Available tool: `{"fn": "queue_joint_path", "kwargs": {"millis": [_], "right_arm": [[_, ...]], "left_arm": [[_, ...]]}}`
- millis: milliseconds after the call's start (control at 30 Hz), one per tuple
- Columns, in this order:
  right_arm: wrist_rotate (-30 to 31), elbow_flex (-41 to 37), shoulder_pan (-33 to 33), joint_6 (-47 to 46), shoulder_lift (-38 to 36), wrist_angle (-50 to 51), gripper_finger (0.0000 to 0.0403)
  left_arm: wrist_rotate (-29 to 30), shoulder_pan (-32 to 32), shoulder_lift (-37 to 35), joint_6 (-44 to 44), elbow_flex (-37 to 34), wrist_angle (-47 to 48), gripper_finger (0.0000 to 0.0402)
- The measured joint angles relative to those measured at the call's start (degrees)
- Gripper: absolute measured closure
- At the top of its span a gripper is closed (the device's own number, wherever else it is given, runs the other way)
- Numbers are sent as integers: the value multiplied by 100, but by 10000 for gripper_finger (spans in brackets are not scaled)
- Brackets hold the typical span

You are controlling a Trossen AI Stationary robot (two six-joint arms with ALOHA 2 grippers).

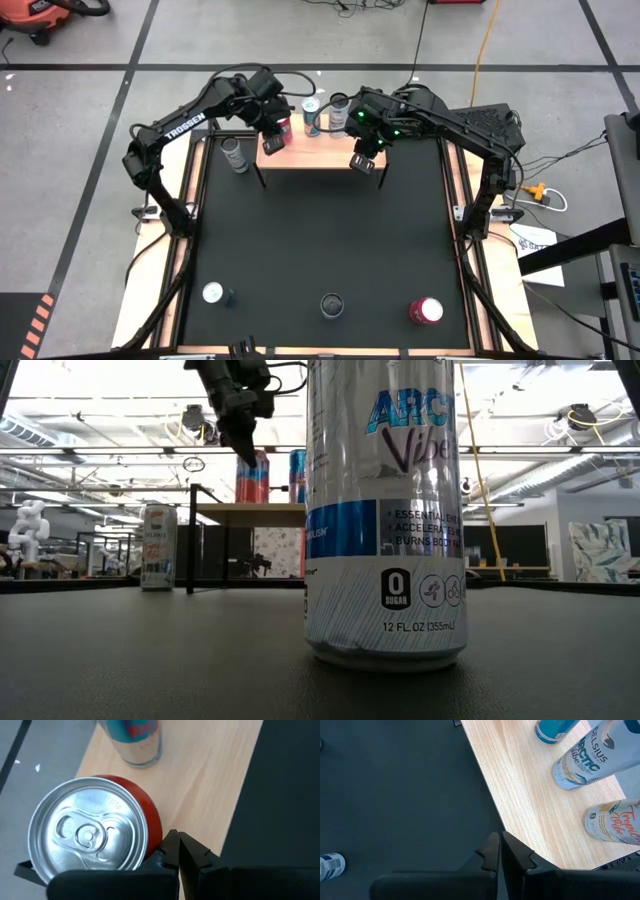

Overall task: Place canned beverage on shelf
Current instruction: Put the top red soda can on the shelf, then put the white-yellow soda can on the shelf aligned with the other white-yellow soda can

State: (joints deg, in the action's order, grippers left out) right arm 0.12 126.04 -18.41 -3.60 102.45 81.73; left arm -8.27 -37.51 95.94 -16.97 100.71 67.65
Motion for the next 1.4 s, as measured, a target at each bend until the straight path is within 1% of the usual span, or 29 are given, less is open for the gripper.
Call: {"fn": "queue_joint_path", "kwargs": {"millis": [533, 900, 1033, 1300, 1400], "right_arm": [[0, 0, 2, 22, 0, 0, 403], [0, 0, 2, 22, 0, 0, 403], [0, 0, 2, 22, 0, 0, 403], [0, 0, 2, 22, 0, 0, 403], [0, 0, 2, 24, 0, 0, 403]], "left_arm": [[4, -45, 0, -37, 0, -9, 398], [8, -66, 30, -44, 0, -234, 398], [155, -140, 39, -44, 0, -225, 398], [71, -132, 39, 4, 0, -39, 398], [-51, -52, 39, 7, 0, -25, 398]]}}
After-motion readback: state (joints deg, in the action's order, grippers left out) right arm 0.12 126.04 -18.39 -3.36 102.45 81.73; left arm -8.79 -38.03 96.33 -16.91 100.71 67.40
